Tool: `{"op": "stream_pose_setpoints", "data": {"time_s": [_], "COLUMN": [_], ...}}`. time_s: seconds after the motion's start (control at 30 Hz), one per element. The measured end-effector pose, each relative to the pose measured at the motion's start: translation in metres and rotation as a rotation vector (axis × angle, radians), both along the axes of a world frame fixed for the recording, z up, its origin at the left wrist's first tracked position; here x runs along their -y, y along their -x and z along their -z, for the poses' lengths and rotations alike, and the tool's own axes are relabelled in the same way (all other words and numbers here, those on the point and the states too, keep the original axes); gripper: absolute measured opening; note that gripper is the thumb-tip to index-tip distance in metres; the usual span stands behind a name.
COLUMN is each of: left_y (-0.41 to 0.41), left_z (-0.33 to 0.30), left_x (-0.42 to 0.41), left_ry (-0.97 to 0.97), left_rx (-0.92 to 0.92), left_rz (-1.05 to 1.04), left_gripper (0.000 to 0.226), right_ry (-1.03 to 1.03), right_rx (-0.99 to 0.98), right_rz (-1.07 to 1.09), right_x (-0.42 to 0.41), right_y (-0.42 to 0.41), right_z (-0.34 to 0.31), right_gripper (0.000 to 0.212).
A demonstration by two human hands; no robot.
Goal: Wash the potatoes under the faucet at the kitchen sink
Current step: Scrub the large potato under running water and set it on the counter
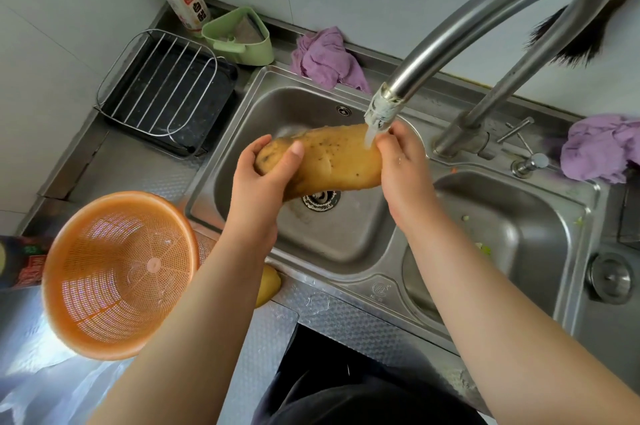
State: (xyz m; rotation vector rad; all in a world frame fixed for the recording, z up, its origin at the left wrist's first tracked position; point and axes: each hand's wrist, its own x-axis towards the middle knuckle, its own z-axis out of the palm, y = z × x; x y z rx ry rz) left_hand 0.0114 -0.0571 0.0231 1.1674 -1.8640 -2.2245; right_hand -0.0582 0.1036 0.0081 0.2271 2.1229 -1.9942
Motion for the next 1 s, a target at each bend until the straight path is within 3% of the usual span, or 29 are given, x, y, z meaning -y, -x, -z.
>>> {"op": "stream_pose_setpoints", "data": {"time_s": [0.07,0.17,0.33,0.43,0.53,0.67,0.8,0.9,1.0], "left_y": [0.003,0.003,0.0,-0.005,-0.009,-0.005,0.009,0.019,0.023], "left_z": [0.0,0.003,0.0,-0.002,0.001,0.005,0.008,0.008,0.009], "left_x": [0.009,0.012,0.001,-0.002,-0.005,-0.004,0.017,0.036,0.042], "left_ry": [-0.16,-0.224,-0.05,0.064,0.145,0.013,-0.099,-0.218,-0.342], "left_rx": [0.078,0.107,-0.006,-0.091,-0.144,-0.116,-0.005,0.091,0.148], "left_rz": [-0.02,-0.036,-0.016,0.041,0.087,-0.004,-0.126,-0.128,-0.145], "left_gripper": [0.073,0.058,0.061,0.066,0.067,0.048,0.025,0.033,0.034], "right_ry": [-0.01,-0.068,0.006,-0.028,-0.051,-0.007,0.342,0.537,0.605], "right_rx": [-0.04,0.043,0.24,0.304,0.337,0.335,0.38,0.328,0.246], "right_rz": [-0.158,-0.405,-0.217,-0.139,0.001,0.069,0.023,-0.119,-0.239], "right_x": [-0.008,-0.016,-0.006,0.0,0.006,0.012,0.004,-0.004,-0.005], "right_y": [-0.004,-0.003,0.001,0.008,0.016,0.014,0.001,-0.011,-0.012], "right_z": [0.0,0.0,0.004,0.001,0.0,-0.003,-0.004,-0.001,-0.004], "right_gripper": [0.023,0.067,0.091,0.08,0.033,0.008,0.017,0.039,0.065]}}
